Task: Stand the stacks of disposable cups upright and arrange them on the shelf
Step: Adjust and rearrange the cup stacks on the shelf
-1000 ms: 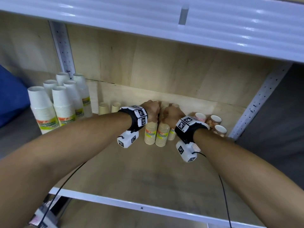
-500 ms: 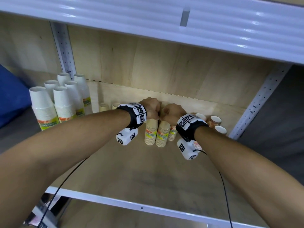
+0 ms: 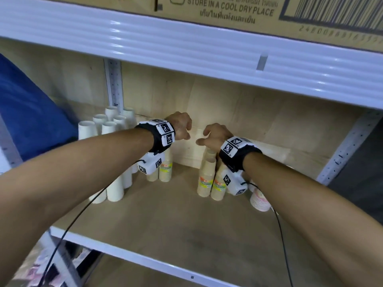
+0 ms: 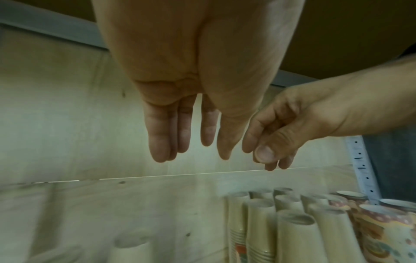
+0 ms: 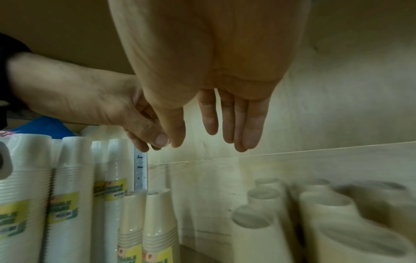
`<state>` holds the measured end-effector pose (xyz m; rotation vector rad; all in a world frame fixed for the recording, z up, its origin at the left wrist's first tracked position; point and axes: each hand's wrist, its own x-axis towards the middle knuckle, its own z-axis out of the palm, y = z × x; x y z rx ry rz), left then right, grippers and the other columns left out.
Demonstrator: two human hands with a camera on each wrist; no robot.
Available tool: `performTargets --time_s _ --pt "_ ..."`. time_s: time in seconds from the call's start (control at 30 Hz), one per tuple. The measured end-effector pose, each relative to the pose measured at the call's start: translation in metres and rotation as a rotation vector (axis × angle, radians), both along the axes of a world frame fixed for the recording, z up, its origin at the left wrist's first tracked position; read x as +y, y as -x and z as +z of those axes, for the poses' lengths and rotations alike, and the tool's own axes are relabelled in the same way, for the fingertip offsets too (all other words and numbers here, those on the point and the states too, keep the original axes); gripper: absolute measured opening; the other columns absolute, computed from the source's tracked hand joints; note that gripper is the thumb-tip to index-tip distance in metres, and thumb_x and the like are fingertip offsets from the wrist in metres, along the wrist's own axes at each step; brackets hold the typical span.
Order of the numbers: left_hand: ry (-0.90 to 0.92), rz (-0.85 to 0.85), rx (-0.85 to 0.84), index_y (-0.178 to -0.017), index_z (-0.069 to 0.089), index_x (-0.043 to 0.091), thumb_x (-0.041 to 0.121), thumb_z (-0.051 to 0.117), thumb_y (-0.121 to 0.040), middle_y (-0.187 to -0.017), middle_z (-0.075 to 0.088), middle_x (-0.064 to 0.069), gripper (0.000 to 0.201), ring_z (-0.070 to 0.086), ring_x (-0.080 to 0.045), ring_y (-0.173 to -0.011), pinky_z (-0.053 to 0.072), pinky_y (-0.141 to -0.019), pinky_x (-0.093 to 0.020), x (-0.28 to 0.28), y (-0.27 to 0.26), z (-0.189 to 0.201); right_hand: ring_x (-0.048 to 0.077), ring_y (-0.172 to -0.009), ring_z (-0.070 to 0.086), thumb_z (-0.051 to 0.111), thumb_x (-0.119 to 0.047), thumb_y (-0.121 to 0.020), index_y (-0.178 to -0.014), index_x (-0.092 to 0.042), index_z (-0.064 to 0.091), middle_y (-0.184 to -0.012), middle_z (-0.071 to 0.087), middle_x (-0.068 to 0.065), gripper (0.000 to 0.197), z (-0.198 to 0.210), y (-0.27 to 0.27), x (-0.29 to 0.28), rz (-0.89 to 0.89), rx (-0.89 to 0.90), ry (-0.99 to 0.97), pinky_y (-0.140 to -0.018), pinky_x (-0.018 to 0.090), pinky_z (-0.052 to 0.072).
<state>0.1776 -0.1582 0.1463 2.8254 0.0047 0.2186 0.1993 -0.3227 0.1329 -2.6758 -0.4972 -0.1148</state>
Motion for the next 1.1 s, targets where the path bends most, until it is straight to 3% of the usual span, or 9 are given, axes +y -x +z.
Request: performTargets --time_s 0.33,0.4,0.57,0.67,0.8,0.9,0.97,1.0,1.1 --pt "0.035 0.141 0.065 -0.122 0.058 0.015 0.017 0.074 -0.082 -0.124 0.054 -0.005 0.043 0.050 -0.020 -0.091 0.047 -0.076 -0.027 0.061 0.008 -0.022 0.026 -0.107 0.058 0.074 -0.038 -0.079 -0.120 -0.017 0.059 -0.124 0.054 0.009 0.049 -0.009 0.006 0.069 0.083 0.028 -0.005 -0.076 0.024 0.040" --pt "0.026 0.168 0.076 -0.125 0.057 0.015 0.016 0.073 -0.082 -0.126 0.054 -0.005 0.045 0.054 -0.021 -0.098 0.047 -0.077 -0.028 0.065 0.007 -0.031 0.027 -0.110 0.058 0.074 -0.039 -0.079 -0.124 -0.016 0.058 -0.126 0.055 0.010 0.053 -0.014 0.005 0.080 0.109 0.046 0.016 -0.079 0.025 0.042" --pt "-0.055 0.207 0.084 -0.133 0.051 0.008 0.019 0.066 -0.090 -0.134 0.052 -0.012 0.047 0.052 -0.027 -0.123 0.048 -0.100 -0.037 0.067 0.000 -0.055 0.029 -0.120 0.054 0.074 -0.033 -0.080 -0.136 -0.011 0.051 -0.136 0.052 0.012 0.064 -0.030 0.003 0.107 0.150 0.084 0.052 -0.090 0.029 0.045" --pt "-0.042 0.235 0.116 -0.135 0.049 0.008 0.016 0.065 -0.089 -0.135 0.051 -0.014 0.049 0.053 -0.029 -0.123 0.048 -0.100 -0.040 0.069 -0.001 -0.063 0.030 -0.127 0.051 0.073 -0.031 -0.080 -0.143 -0.012 0.044 -0.144 0.049 0.011 0.072 -0.040 -0.001 0.118 0.152 0.095 0.079 -0.101 0.033 0.045" --pt "0.004 0.235 0.162 -0.135 0.048 0.011 0.015 0.065 -0.086 -0.133 0.054 -0.012 0.052 0.057 -0.028 -0.119 0.051 -0.097 -0.041 0.075 -0.002 -0.076 0.030 -0.132 0.047 0.072 -0.029 -0.082 -0.148 -0.011 0.036 -0.148 0.044 0.012 0.077 -0.051 -0.009 0.130 0.166 0.113 0.168 -0.105 0.036 0.042" --pt "0.006 0.213 0.152 -0.127 0.053 0.010 0.011 0.062 -0.086 -0.128 0.058 -0.010 0.041 0.060 -0.027 -0.113 0.053 -0.092 -0.040 0.078 -0.001 -0.084 0.033 -0.122 0.054 0.070 -0.025 -0.082 -0.134 -0.012 0.050 -0.137 0.054 0.013 0.057 -0.057 -0.012 0.136 0.167 0.120 0.221 -0.096 0.037 0.048" --pt "0.024 0.197 0.145 -0.125 0.054 0.010 0.006 0.060 -0.085 -0.126 0.059 -0.010 0.041 0.060 -0.028 -0.112 0.053 -0.092 -0.039 0.081 0.001 -0.085 0.033 -0.105 0.062 0.067 -0.027 -0.079 -0.104 -0.020 0.055 -0.120 0.062 0.011 0.028 -0.062 -0.013 0.137 0.165 0.117 0.253 -0.083 0.037 0.052" --pt "0.040 0.190 0.138 -0.125 0.054 0.010 0.004 0.059 -0.085 -0.125 0.060 -0.010 0.040 0.060 -0.028 -0.112 0.053 -0.091 -0.039 0.082 0.003 -0.084 0.031 -0.099 0.063 0.065 -0.028 -0.078 -0.096 -0.022 0.053 -0.115 0.064 0.010 0.023 -0.066 -0.016 0.137 0.167 0.114 0.257 -0.079 0.037 0.053" --pt "0.081 0.181 0.110 -0.123 0.053 0.009 -0.001 0.058 -0.086 -0.122 0.061 -0.009 0.039 0.060 -0.027 -0.108 0.053 -0.083 -0.034 0.083 0.007 -0.084 0.032 -0.098 0.062 0.063 -0.021 -0.080 -0.111 -0.015 0.056 -0.113 0.063 0.010 0.032 -0.067 -0.015 0.137 0.185 0.119 0.246 -0.076 0.035 0.051"
